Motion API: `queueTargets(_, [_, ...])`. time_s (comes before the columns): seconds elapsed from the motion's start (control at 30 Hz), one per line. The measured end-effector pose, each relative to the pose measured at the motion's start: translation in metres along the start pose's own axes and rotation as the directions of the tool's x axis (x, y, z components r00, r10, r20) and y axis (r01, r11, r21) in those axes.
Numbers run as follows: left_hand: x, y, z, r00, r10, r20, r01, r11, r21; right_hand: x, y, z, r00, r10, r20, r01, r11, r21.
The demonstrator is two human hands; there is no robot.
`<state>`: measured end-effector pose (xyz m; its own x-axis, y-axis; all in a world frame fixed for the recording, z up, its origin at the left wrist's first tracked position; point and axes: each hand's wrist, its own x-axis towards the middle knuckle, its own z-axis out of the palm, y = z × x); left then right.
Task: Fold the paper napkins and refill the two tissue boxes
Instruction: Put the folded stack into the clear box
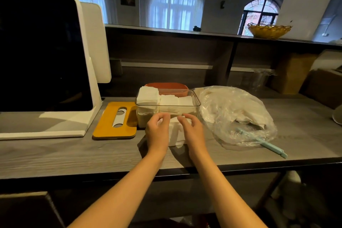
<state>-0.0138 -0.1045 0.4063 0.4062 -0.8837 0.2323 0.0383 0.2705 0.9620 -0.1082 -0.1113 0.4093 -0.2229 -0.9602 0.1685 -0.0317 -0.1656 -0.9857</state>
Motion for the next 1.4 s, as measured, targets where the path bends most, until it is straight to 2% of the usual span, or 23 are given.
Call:
queueTargets(0.1, [0.007, -0.001, -0.001, 0.991, -0.005, -0.134, 0.011, 0.999, 0.042, 0.002, 0.002, 0.010, 0.993, -0.025, -0.118, 0.023, 1.000, -0.017])
queueTargets(0.17, [0.011, -0.003, -0.005, 0.985, -0.029, -0.170, 0.033, 0.999, 0.021, 0.003, 0.003, 0.011, 0.990, -0.014, -0.139, 0.011, 1.000, -0.017])
queueTargets(0.33, [0.004, 0.000, -0.002, 0.998, 0.031, -0.053, -0.028, 0.998, 0.065, 0.006, 0.007, 0.008, 0.994, 0.011, -0.104, -0.012, 1.000, -0.012])
queueTargets(0.43, [0.004, 0.000, -0.003, 0.990, 0.025, -0.135, -0.015, 0.997, 0.071, 0.007, 0.008, 0.004, 0.976, 0.029, -0.217, -0.027, 1.000, 0.015])
queueTargets(0.5, [0.005, 0.001, -0.004, 0.990, 0.009, -0.144, -0.002, 0.998, 0.055, 0.006, 0.005, 0.004, 0.978, 0.023, -0.207, -0.012, 0.998, 0.054])
queueTargets(0.6, [0.002, 0.001, -0.003, 0.996, 0.007, -0.094, 0.004, 0.994, 0.109, 0.003, 0.006, 0.007, 0.988, -0.053, -0.147, 0.056, 0.998, 0.017])
queueTargets(0.7, [0.003, 0.000, -0.004, 0.990, -0.009, -0.142, 0.024, 0.994, 0.106, 0.003, 0.006, 0.006, 0.982, -0.022, -0.186, 0.026, 1.000, 0.015])
queueTargets(0.87, [0.002, -0.003, -0.003, 0.999, -0.034, -0.014, 0.036, 0.978, 0.206, 0.003, 0.009, 0.007, 0.996, -0.023, -0.081, 0.018, 0.997, -0.072])
queueTargets(1.0, [0.004, -0.007, -0.002, 0.998, -0.059, 0.007, 0.054, 0.951, 0.306, 0.003, 0.008, 0.007, 0.992, -0.003, -0.126, -0.015, 0.990, -0.139])
queueTargets(1.1, [0.003, -0.005, 0.000, 0.999, -0.042, -0.014, 0.045, 0.920, 0.390, -0.002, 0.004, 0.008, 0.993, -0.042, -0.111, 0.023, 0.986, -0.164])
queueTargets(1.23, [-0.003, 0.002, -0.002, 1.000, 0.013, -0.004, -0.011, 0.932, 0.362, -0.009, 0.000, 0.003, 0.982, -0.068, -0.175, 0.028, 0.975, -0.221])
queueTargets(1.3, [-0.008, 0.006, -0.006, 0.996, 0.045, 0.075, -0.066, 0.950, 0.306, -0.011, -0.002, -0.001, 0.971, -0.087, -0.222, 0.045, 0.982, -0.186])
queueTargets(1.4, [-0.016, 0.009, -0.015, 0.942, 0.133, 0.309, -0.231, 0.924, 0.304, -0.013, -0.004, -0.007, 0.951, -0.059, -0.303, 0.033, 0.995, -0.091])
